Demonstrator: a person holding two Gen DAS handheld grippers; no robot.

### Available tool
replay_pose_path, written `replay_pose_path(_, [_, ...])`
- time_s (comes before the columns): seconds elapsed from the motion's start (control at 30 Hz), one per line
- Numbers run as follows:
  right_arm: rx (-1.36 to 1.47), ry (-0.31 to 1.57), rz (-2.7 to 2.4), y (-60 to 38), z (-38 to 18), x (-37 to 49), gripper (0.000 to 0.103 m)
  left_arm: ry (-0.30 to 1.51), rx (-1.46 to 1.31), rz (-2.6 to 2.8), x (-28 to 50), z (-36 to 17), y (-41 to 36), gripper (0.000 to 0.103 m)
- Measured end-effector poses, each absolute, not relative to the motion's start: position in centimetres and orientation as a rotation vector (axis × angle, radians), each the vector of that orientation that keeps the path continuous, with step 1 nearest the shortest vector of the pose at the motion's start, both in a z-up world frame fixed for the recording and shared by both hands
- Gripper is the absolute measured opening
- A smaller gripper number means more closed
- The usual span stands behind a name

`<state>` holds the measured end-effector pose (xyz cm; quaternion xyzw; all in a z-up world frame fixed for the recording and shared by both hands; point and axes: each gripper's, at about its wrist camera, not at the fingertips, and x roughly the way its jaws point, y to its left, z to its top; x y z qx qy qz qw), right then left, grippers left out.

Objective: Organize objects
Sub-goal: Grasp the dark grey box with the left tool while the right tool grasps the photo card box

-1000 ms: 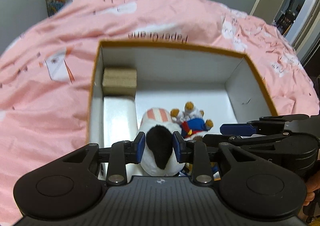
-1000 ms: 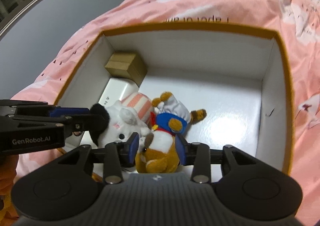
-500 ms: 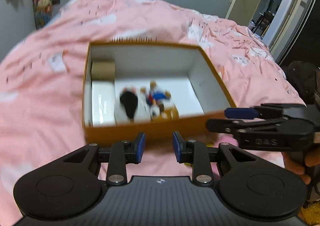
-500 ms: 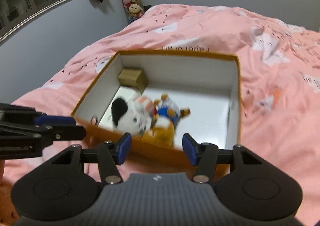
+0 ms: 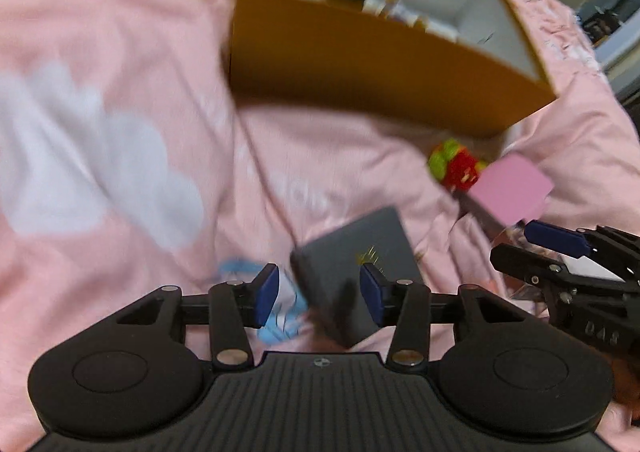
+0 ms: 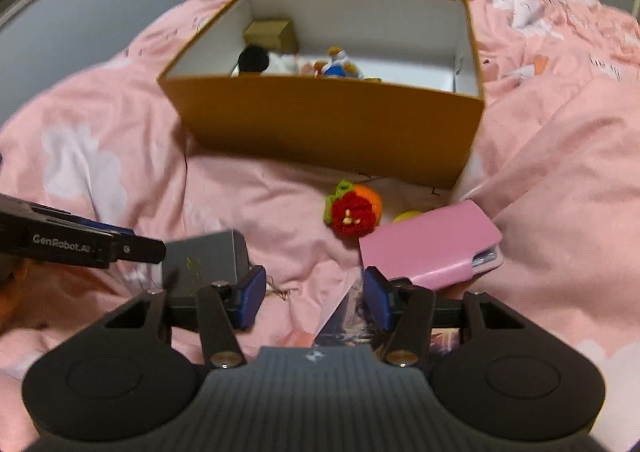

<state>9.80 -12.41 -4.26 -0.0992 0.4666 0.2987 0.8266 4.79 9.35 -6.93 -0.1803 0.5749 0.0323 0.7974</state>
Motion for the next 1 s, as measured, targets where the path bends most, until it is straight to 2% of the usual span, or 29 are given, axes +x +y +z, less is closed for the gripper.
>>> replay_pose_path(0.07, [-0.232, 0.996, 0.675, -11.5, -4.6, 9.6, 0.048, 1.263, -0.407, 0.069, 4.6, -8.0, 9.3, 0.054])
replay_pose_path(0.27, [-0.264, 1.043, 0.735, -9.6, -6.4, 9.8, 0.038, 1.242, -0.447, 0.063, 4.6, -9.0, 9.5, 0.066])
replay_pose_path(0.33, [-0.265, 1.067, 0.753, -9.4, -7.1, 9.8, 0.037, 1.245, -0.468, 0.051, 4.6, -9.5, 9.5, 0.074])
replay_pose_path(0.6, [-0.278, 1.101, 0.762, -8.7, -8.5, 10.0, 0.037, 1.241, -0.551, -0.002, 6.0, -11.7, 8.9, 0.082])
replay_pose_path(0.77, [-0.303, 1.093, 0.75, -8.3, -8.9, 10.1, 0.035, 1.205, -0.522, -0.01, 5.8, -10.8, 8.4, 0.067])
replay_pose_path(0.83, [-0.295, 1.093, 0.749, -8.4, -8.8, 10.1, 0.034, 1.166, -0.5, -0.012, 5.3, -9.7, 8.2, 0.054])
replay_pose_path(1.0, [-0.265, 1.093, 0.746, -9.0, -8.6, 10.4, 0.034, 1.118, -0.437, -0.02, 4.9, -8.2, 7.9, 0.049])
